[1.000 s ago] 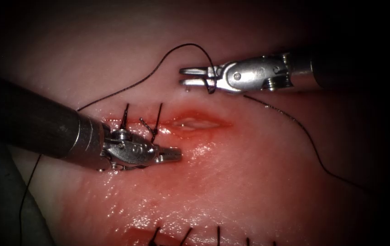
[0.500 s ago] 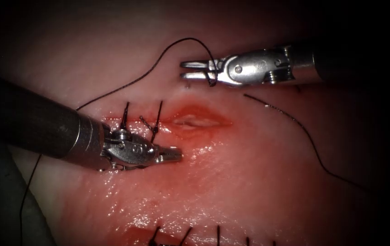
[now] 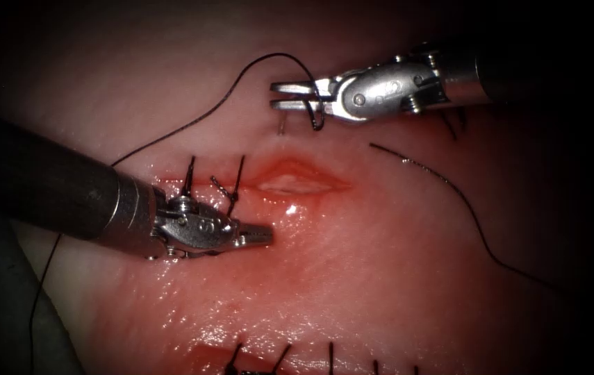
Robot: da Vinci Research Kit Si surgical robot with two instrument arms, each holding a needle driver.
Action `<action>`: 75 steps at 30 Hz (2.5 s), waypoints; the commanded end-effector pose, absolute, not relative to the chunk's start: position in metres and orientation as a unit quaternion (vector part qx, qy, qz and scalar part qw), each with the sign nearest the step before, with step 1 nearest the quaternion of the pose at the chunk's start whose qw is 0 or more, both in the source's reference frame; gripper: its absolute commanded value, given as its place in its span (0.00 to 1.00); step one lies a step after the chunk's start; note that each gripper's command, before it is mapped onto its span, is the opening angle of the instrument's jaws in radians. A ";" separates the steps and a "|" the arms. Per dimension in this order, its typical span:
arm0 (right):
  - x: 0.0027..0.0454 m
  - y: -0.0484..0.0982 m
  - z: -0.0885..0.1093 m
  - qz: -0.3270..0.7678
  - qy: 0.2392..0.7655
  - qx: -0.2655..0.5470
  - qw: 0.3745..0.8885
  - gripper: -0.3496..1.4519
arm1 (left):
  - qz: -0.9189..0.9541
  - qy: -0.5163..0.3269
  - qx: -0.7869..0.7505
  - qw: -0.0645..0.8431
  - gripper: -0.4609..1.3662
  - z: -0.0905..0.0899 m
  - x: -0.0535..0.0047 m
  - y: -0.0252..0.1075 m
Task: Wound Closure
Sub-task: Use the right gripper to throw the needle through the top of the wound
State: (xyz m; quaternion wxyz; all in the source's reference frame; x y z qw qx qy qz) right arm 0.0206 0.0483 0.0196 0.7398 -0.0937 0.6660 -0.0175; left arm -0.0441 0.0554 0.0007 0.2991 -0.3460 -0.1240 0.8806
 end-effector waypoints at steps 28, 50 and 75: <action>0.0212 0.042 0.022 -0.034 0.649 -0.037 0.759 0.00 | 0.879 -0.130 -0.347 0.299 0.06 0.001 -0.0439 0.055; 0.0204 0.038 0.025 0.006 0.625 0.053 0.779 0.00 | 0.879 -0.130 -0.348 0.299 0.06 0.001 -0.0439 0.055; 0.0205 0.038 0.027 0.062 0.610 0.117 0.781 0.00 | 0.879 -0.129 -0.348 0.299 0.06 0.001 -0.0452 0.055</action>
